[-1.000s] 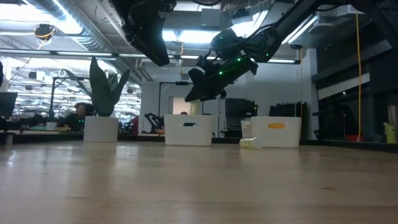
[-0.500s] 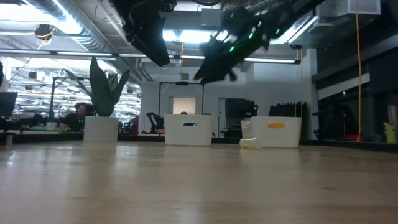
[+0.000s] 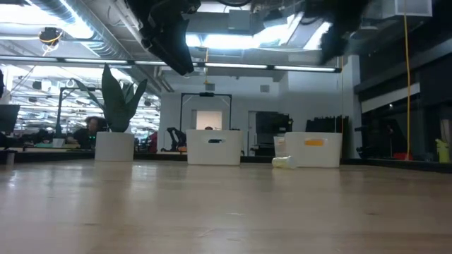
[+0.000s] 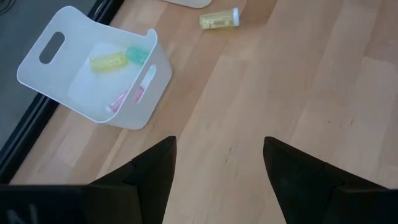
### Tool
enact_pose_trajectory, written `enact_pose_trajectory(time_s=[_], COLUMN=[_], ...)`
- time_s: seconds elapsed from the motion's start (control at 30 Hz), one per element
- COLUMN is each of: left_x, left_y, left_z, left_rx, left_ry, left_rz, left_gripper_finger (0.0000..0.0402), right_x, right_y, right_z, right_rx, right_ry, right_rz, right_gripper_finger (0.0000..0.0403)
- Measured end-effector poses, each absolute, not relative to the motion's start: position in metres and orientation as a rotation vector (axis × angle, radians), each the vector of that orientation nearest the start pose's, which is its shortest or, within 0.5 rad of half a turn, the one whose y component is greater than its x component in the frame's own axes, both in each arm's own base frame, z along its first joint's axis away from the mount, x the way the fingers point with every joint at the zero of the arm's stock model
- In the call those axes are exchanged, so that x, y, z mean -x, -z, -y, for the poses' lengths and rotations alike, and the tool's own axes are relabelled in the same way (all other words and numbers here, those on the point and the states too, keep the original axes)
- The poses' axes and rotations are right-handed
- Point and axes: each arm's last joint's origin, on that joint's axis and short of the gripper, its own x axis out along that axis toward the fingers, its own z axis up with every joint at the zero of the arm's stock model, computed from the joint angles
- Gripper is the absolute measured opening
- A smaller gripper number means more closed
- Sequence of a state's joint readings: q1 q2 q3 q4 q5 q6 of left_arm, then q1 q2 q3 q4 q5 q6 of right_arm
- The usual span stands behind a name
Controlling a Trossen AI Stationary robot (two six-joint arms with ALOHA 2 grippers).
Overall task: Pick and place medicine bottles into bin by pill shape (circle, oval)
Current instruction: Put the small blue tablet bottle into the left white bin
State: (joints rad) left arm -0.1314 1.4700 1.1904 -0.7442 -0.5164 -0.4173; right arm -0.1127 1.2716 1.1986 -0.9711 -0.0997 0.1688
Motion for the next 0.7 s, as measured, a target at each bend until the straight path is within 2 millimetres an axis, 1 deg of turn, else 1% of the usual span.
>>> enact_pose_trajectory(time_s=[0.07, 0.2, 0.33, 0.4, 0.5, 0.57, 0.63, 0.7], left_x=[-0.293, -0.293, -0.293, -0.293, -0.293, -0.294, -0.295, -0.296], left_y=[-0.277, -0.277, -0.277, -0.277, -0.277, -0.278, -0.278, -0.279], left_z=[0.024, 0.024, 0.024, 0.024, 0.024, 0.024, 0.025, 0.025], left_rx=[0.051, 0.051, 0.051, 0.051, 0.053, 0.057, 0.062, 0.065], left_ry=[-0.543, -0.543, -0.543, -0.543, -0.542, -0.541, -0.539, -0.538], left_rz=[-0.878, -0.878, -0.878, -0.878, -0.875, -0.864, -0.853, -0.844], left_gripper_finger=[0.0234, 0.0234, 0.0234, 0.0234, 0.0234, 0.0234, 0.0234, 0.0234], right_x=[-0.221, -0.190, -0.165, -0.157, -0.153, -0.151, -0.147, -0.143], right_y=[-0.306, -0.278, -0.245, -0.231, -0.221, -0.218, -0.216, -0.213], right_z=[0.004, -0.029, -0.057, -0.074, -0.101, -0.115, -0.127, -0.134], right_rx=[-0.302, -0.449, -0.726, -0.772, -0.779, -0.736, -0.631, -0.458], right_ry=[0.075, 0.099, 0.248, 0.258, 0.158, 0.085, -0.017, -0.094], right_rz=[-1.091, -1.166, -1.263, -1.300, -1.274, -1.236, -1.224, -1.201], right_gripper_finger=[0.0190, 0.0190, 0.0190, 0.0190, 0.0190, 0.0185, 0.0177, 0.0170])
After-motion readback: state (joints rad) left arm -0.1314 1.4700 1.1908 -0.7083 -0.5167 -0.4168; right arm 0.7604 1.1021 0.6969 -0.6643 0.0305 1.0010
